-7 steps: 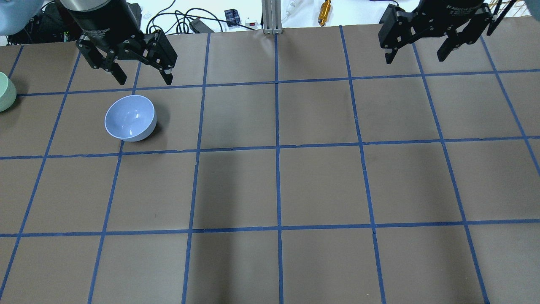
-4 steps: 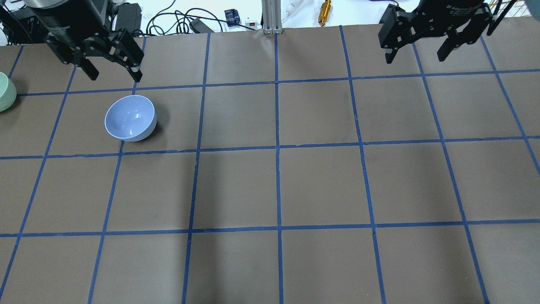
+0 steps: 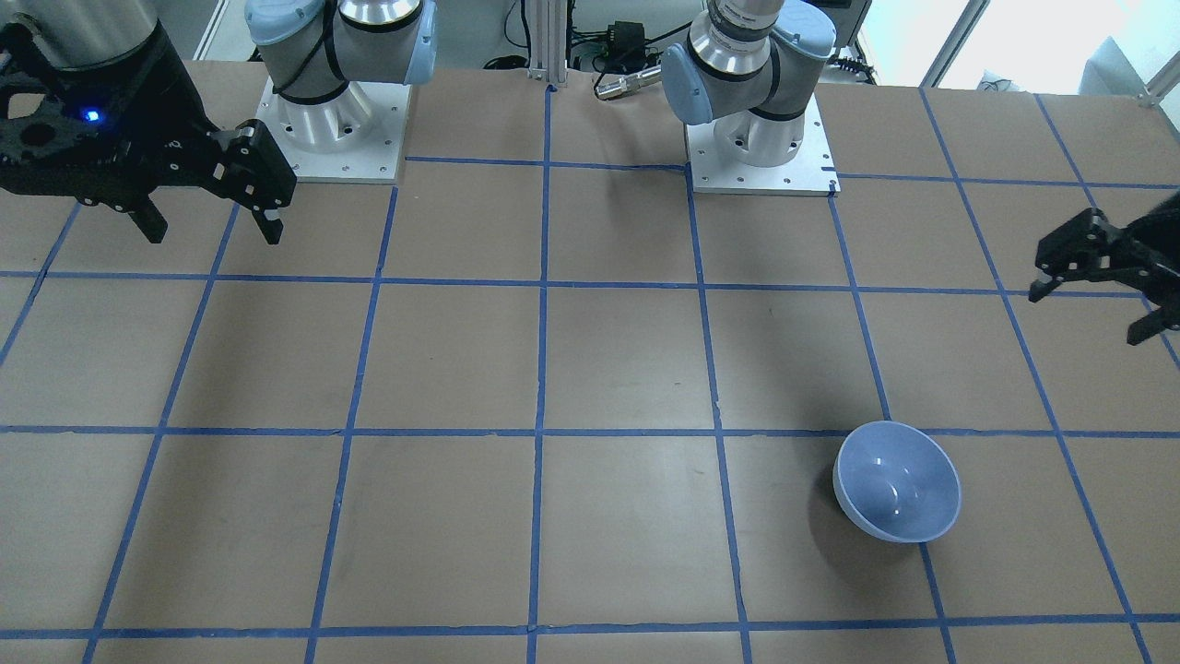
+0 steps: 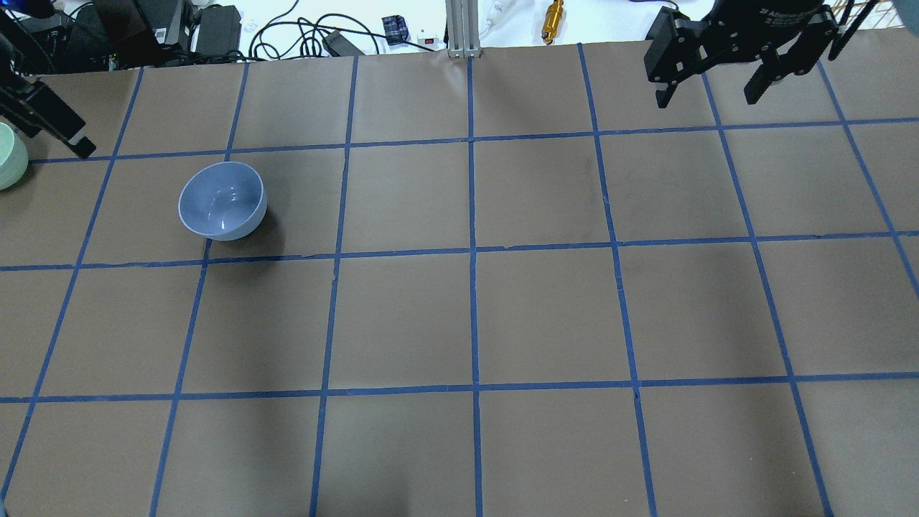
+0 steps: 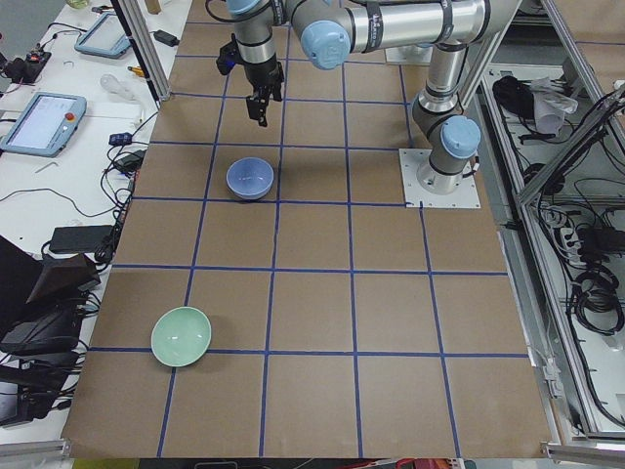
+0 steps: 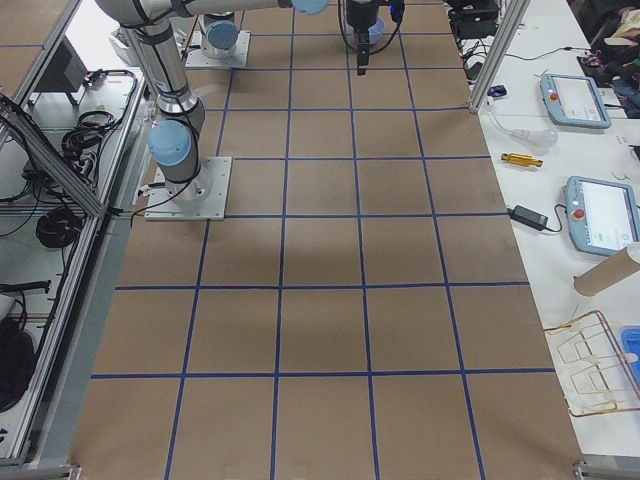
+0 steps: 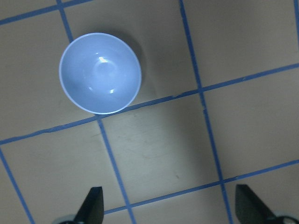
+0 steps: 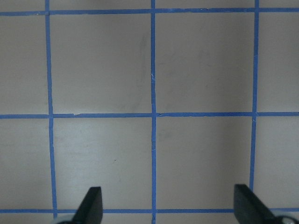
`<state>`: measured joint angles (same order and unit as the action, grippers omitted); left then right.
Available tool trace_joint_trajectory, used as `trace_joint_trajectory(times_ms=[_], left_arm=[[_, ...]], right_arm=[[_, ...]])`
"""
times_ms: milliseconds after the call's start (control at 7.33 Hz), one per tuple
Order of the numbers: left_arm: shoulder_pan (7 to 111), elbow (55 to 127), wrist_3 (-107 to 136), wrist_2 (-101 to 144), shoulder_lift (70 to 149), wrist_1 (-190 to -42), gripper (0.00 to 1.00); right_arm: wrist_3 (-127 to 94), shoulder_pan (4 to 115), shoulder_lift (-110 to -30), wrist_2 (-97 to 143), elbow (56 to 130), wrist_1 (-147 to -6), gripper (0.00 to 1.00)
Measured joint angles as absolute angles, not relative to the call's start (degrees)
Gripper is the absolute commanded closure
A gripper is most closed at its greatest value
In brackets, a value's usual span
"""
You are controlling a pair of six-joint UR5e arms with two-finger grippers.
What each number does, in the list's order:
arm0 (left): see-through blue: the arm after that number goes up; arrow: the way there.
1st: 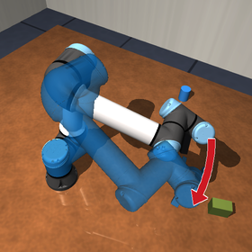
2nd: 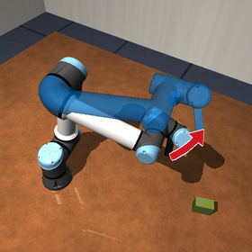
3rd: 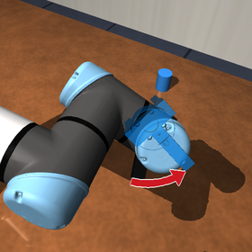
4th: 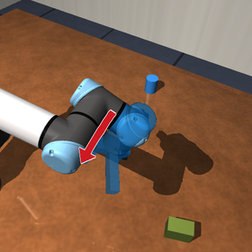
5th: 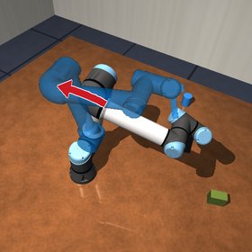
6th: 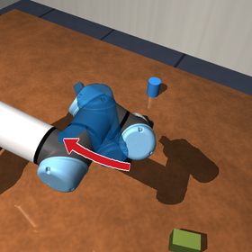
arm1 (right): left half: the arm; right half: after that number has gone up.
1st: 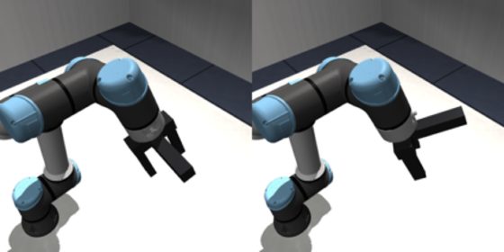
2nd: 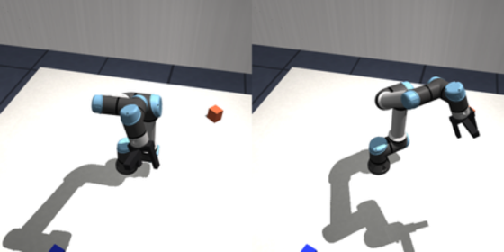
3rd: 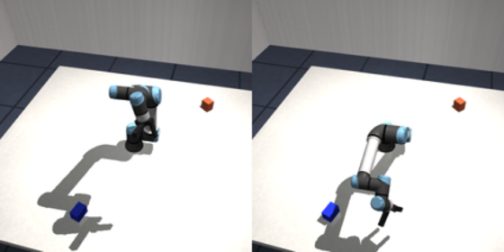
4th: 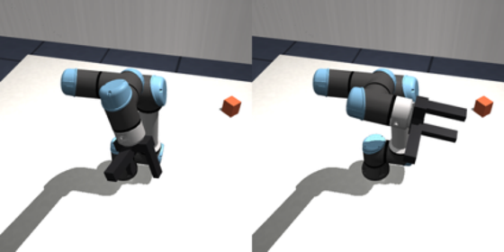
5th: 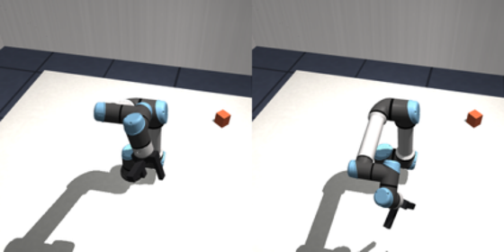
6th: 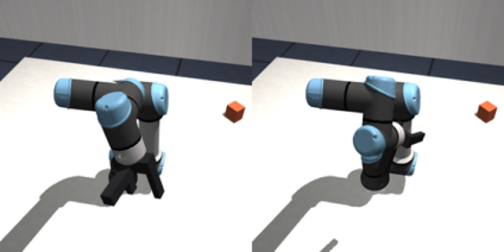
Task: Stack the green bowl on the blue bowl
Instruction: 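Lower the left gripper onto the pale green bowl's rim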
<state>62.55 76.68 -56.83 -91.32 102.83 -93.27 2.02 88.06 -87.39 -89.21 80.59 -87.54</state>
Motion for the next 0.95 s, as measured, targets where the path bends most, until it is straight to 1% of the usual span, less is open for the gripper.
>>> trace_joint_trajectory(times_ms=[273, 409, 545, 955], left_arm=[[55.3, 75.2, -73.7, -92.0, 109.1, -86.1, 0.0], [52.6, 72.4, -83.2, -93.2, 113.4, -82.5, 0.0], [50.2, 67.9, -90.4, -93.9, 118.5, -80.6, 0.02], [46.5, 51.4, -104.3, -93.6, 133.8, -79.6, 0.04]], right_arm=[[2.0, 88.1, -87.4, -89.2, 80.6, -87.5, 0.0], [2.0, 88.1, -87.4, -89.2, 80.6, -87.5, 0.0], [2.0, 88.1, -87.4, -89.3, 80.6, -87.5, 0.0], [2.0, 88.1, -87.4, -89.2, 80.6, -87.5, 0.0]])
